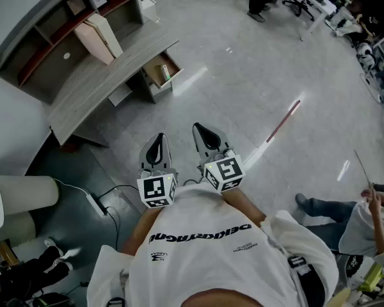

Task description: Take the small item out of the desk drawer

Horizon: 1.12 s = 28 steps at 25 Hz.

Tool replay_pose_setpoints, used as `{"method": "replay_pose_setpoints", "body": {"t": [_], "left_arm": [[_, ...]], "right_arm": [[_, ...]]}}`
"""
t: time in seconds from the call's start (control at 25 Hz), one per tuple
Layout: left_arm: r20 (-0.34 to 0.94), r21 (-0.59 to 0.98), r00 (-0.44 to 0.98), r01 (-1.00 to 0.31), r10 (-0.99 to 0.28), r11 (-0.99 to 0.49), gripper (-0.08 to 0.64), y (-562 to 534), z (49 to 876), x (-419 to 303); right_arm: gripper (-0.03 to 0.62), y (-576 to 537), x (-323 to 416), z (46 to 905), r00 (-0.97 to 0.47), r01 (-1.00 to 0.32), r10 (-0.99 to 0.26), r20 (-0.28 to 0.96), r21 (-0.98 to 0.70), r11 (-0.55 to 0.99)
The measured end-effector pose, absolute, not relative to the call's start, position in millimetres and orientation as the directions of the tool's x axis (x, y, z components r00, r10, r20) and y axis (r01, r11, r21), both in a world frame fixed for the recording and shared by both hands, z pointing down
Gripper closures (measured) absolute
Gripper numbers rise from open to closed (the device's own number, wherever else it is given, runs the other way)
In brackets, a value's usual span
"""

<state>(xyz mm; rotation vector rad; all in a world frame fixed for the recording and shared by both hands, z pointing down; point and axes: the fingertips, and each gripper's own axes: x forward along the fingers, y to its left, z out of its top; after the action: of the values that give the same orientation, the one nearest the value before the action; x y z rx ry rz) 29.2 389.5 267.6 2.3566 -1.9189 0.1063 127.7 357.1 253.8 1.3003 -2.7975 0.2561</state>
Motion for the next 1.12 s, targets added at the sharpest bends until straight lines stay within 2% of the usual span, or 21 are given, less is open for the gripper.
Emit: {"method": "replay_pose_setpoints", "body": {"t": [0.64, 1.12], "left_arm": [[0.146, 0.025, 0.172, -0.985, -0.974, -0.17, 0.545, 388, 283, 80], [0.218, 0.021, 0.164, -0.986, -0.962, -0.163, 0.545, 386, 316, 111]], "right_arm": [[0.56, 355, 173, 267, -0.697, -0.715, -0.712, 0.083, -0.164, 0.68], [0.56, 343, 199, 293, -0.709, -0.702, -0.696, 0.113, -0.212, 0.68]]}}
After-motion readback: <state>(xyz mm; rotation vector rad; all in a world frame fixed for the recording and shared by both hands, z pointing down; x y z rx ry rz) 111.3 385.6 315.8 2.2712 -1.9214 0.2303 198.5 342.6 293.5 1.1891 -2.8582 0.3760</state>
